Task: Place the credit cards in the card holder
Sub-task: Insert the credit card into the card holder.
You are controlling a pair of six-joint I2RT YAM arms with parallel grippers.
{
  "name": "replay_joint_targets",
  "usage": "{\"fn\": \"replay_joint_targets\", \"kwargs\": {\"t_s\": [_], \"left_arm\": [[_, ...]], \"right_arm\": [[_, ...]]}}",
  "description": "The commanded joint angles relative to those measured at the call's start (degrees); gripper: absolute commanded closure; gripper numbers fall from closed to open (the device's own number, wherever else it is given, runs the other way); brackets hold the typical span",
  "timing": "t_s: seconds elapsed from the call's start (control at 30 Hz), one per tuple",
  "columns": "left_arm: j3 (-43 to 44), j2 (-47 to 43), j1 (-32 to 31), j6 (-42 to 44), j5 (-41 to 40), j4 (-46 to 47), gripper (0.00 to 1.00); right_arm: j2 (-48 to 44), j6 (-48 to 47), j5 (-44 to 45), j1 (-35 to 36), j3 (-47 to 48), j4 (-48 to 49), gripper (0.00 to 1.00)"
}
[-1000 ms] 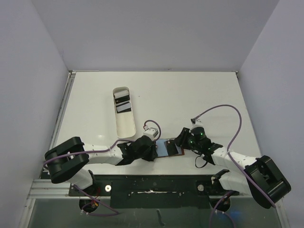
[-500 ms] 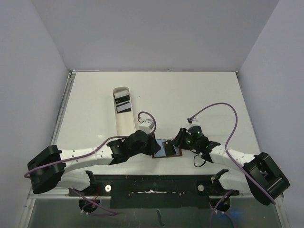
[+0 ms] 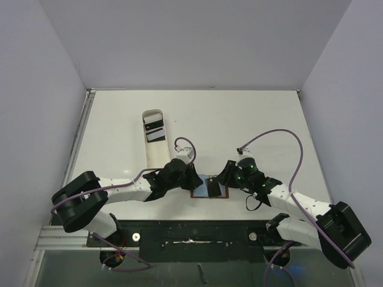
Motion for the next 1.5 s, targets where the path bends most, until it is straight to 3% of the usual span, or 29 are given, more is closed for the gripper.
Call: {"fn": "replay_joint_targets", "kwargs": {"t_s": [0.0, 0.23, 0.5, 0.83, 0.93, 1.13, 1.47], "left_arm": [[-1.4, 1.9, 1.1, -0.4, 6.1, 13.1, 1.00], [-4.0, 7.9, 1.7, -1.7, 9.6, 22.4, 1.00], [-4.4, 12.2, 2.2, -1.4, 6.3, 17.2, 1.00], [-4.7, 14.2, 2.3, -1.1, 6.4, 17.4, 1.00], [-4.7, 14.1, 2.3, -1.1, 6.2, 17.1, 1.00], [-4.8, 13.9, 2.3, -1.2, 5.9, 16.7, 1.00], [-4.8, 13.8, 2.3, -1.3, 5.5, 16.1, 1.00]], "right_arm": [[-0.3, 1.1, -0.6, 0.7, 1.8, 1.0, 0.65], [2.8, 2.0, -0.4, 1.3, 0.7, 3.4, 0.65], [6.1, 2.5, -1.7, 1.6, -0.2, 5.9, 0.65], [7.0, 4.1, -5.5, 0.9, -0.9, 9.8, 0.65], [6.3, 4.9, -6.4, 0.1, -2.3, 11.5, 0.70], [6.0, 5.3, -7.9, -0.7, -4.8, 15.5, 0.88], [5.6, 8.7, -13.2, -2.5, -8.4, 24.9, 0.90]]}}
